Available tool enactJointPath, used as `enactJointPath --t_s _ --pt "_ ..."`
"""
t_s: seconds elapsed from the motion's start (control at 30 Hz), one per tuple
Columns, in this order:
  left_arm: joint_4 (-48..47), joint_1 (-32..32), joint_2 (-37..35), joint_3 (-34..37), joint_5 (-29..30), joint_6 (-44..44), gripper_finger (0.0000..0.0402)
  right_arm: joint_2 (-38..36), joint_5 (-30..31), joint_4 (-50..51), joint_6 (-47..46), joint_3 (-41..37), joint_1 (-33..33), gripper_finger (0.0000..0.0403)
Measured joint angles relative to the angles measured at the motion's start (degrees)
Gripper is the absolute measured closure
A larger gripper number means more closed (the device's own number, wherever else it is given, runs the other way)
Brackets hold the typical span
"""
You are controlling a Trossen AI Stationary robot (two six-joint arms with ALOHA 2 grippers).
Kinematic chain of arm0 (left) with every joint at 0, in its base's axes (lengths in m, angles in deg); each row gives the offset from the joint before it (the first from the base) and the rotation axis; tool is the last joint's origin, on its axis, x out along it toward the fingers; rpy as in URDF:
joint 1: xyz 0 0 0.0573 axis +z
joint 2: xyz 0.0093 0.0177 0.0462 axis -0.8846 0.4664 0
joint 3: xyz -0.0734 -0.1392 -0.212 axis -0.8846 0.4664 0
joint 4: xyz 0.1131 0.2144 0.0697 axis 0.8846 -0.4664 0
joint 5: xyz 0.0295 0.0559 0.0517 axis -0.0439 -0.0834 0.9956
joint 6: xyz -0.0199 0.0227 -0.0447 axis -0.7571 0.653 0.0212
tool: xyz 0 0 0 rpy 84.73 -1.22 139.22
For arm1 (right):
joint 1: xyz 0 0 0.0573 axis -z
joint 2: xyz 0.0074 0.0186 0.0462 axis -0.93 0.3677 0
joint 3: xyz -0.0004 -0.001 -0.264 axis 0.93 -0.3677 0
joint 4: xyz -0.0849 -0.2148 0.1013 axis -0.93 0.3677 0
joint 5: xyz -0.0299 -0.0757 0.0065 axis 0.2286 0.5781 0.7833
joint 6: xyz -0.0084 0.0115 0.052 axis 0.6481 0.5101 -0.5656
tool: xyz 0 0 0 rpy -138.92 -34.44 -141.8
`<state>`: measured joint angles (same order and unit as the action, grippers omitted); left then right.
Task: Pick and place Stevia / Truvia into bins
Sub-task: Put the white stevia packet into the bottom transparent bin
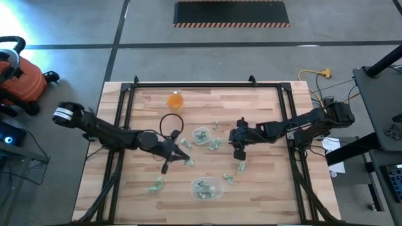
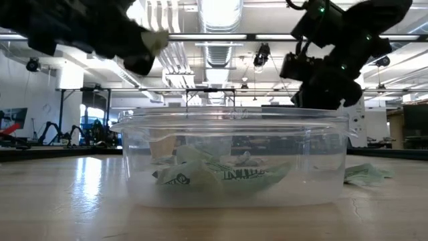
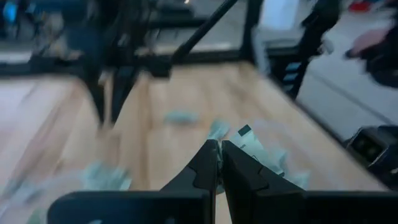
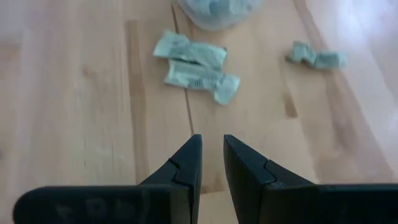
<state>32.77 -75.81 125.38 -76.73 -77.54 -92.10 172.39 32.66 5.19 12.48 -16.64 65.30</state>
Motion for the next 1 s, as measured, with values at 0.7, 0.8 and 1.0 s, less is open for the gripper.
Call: enactJointPath --t_s 0.7,0.8,1.0 --pt "4.22 -6.90 27.49 -19.84 -6.83 2.47 0.0400 -0.38 -0.52 -20.65 -1.62 -12.50 -0.52 0.0346" --pt "-2.75 -7.44 29.55 -23.42 -6.98 2.43 0.0400 -1.03 -0.72 -20.79 -0.48 -12.23 -1.34 0.0346" --pt "-14.45 -8.22 30.13 -27.81 -7.28 2.49 0.0400 -4.24 -0.66 -21.80 1.58 -12.23 -2.56 0.0346"
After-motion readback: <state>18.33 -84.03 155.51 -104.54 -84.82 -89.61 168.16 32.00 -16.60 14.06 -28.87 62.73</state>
